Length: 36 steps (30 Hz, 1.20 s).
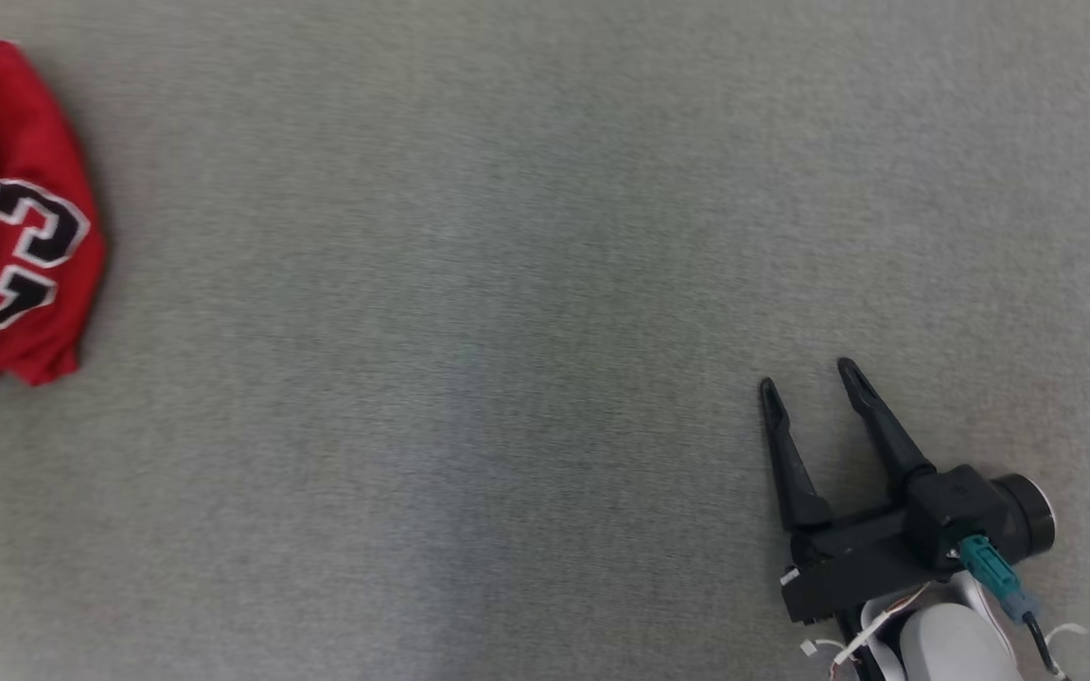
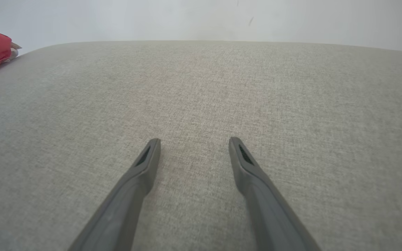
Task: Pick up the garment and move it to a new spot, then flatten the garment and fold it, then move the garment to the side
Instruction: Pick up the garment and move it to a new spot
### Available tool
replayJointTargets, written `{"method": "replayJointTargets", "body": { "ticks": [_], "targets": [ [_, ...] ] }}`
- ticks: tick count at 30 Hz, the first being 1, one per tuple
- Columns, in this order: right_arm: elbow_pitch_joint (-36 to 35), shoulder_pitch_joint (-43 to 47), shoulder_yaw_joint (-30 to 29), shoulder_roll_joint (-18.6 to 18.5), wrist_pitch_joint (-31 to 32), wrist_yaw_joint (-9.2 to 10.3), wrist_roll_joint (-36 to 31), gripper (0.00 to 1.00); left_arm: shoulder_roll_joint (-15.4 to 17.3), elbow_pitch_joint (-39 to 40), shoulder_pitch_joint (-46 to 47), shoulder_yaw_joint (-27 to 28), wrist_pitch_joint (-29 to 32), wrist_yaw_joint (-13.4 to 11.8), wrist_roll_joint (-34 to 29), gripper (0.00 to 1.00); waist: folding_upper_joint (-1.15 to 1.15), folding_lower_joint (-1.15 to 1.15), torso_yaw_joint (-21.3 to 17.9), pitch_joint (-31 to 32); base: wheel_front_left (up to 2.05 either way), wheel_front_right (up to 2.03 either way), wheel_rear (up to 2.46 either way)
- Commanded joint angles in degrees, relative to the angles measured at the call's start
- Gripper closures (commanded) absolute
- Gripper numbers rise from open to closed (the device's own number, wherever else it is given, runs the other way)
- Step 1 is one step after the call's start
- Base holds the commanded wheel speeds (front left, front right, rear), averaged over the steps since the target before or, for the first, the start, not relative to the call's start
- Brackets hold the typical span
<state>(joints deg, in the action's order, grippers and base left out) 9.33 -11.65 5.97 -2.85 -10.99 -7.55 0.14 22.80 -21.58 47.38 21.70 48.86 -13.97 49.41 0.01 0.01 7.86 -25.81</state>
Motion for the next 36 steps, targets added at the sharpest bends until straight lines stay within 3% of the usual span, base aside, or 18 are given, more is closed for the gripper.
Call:
{"method": "replayJointTargets", "body": {
  "ticks": [1,6,10,11,12,13,16,20,28,36],
  "targets": [
    [0.80,-0.58,0.11,-0.05,-0.32,0.12,0.62,0.00,0.61,0.93,-0.94,0.32,0.37,-0.94,-0.71,0.00,-0.01,-0.01,-5.41,-5.11,0.00,0.00,0.00],
    [2.70,-1.23,0.01,-0.31,-0.92,0.16,1.50,0.00,2.38,3.16,-3.87,-1.02,0.99,-4.04,-3.95,0.00,-0.01,-0.01,-6.71,-6.00,0.00,0.00,0.00],
    [3.97,-1.98,-0.36,-0.59,-1.32,0.20,1.86,0.00,3.24,3.33,-5.38,-3.22,1.74,-3.65,-6.11,0.00,-0.01,-0.01,-7.22,-6.26,0.00,0.00,0.00],
    [4.28,-1.97,-0.52,-0.63,-1.37,0.24,1.93,0.00,3.45,3.19,-5.77,-3.64,2.16,-3.26,-6.26,0.16,-0.01,-0.01,-7.24,-6.13,0.00,0.00,0.00],
    [4.65,-1.95,-0.66,-0.65,-1.36,0.26,1.99,0.00,3.61,3.15,-6.09,-3.87,2.30,-3.05,-6.34,0.78,-0.01,-0.01,-7.21,-5.87,0.00,0.00,0.00],
    [4.96,-1.84,-0.80,-0.67,-1.47,0.26,2.03,0.00,3.81,3.18,-6.36,-4.08,2.11,-2.52,-6.32,1.00,-0.01,-0.01,-7.11,-5.53,0.00,0.00,0.00],
    [5.90,-1.42,-0.91,-0.66,-1.92,0.26,2.07,0.00,4.76,4.10,-6.20,-4.96,1.86,0.05,-6.11,1.00,-0.01,-0.01,-6.39,-3.62,0.00,0.00,0.00],
    [6.60,-1.14,-0.48,-0.53,-2.36,0.24,2.65,0.00,4.83,4.77,-5.29,-4.98,0.69,1.48,-5.53,1.00,-0.01,-0.01,-5.56,-1.32,0.00,0.00,0.00],
    [8.62,0.23,-0.21,-0.11,-3.45,0.13,4.59,0.00,5.14,6.95,-0.41,-5.45,-6.19,7.59,-5.24,1.00,-0.01,-0.01,-2.96,7.20,0.00,0.00,0.00],
    [10.30,3.23,-0.91,-0.10,-4.08,0.13,6.61,0.00,1.09,11.26,6.80,-10.19,-7.81,11.69,-3.45,1.00,-0.01,-0.01,-3.26,15.30,0.00,0.00,0.00]
  ]
}}
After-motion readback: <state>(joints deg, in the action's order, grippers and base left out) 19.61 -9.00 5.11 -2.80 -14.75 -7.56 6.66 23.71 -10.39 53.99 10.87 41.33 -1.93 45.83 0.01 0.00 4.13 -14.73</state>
